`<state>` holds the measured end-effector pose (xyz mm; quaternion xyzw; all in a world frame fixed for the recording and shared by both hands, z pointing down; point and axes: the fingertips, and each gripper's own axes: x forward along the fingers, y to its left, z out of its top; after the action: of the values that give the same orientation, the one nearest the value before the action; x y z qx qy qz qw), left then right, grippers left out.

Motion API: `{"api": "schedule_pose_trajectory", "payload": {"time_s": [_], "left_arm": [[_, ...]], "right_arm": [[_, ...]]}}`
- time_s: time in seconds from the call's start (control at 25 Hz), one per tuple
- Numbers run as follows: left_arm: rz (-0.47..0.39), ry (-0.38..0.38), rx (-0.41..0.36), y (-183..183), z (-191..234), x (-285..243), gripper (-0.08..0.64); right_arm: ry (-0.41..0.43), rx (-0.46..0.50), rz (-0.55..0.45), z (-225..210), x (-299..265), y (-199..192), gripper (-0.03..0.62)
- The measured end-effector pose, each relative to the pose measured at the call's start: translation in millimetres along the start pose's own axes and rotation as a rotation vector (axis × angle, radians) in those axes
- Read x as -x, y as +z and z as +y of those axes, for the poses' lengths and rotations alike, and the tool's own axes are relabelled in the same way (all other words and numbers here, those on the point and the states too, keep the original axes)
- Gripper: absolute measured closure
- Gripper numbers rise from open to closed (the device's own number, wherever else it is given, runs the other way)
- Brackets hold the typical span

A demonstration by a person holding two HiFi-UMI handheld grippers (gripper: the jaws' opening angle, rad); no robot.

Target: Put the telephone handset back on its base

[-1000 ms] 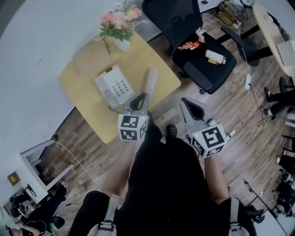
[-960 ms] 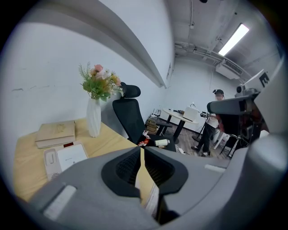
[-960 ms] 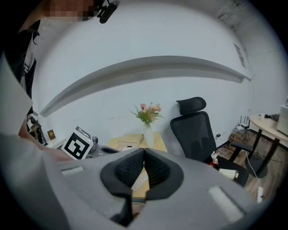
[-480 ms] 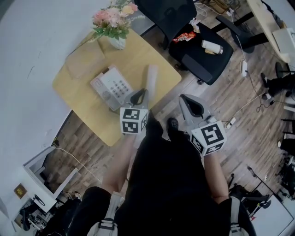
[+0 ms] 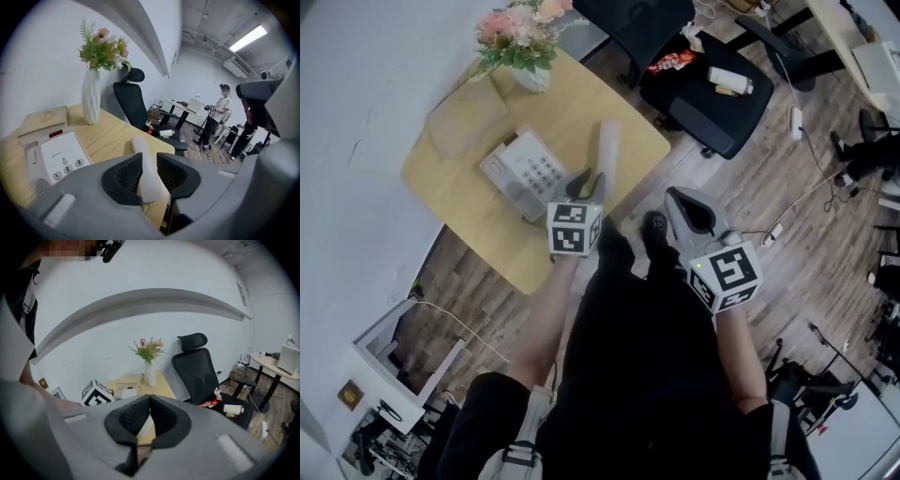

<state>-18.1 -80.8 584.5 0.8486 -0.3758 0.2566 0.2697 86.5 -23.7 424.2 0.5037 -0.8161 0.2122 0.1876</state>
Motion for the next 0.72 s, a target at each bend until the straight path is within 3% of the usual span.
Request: {"api": "schedule_pose_trajectory", "payload": {"time_s": [0.72], "left_arm": [[0.093, 0.082, 0.065, -20.3, -1.9, -58.0, 0.367]], "right_arm": [[0.081, 0.016, 0.061, -34.8, -17.5, -7.6, 0.588]]}}
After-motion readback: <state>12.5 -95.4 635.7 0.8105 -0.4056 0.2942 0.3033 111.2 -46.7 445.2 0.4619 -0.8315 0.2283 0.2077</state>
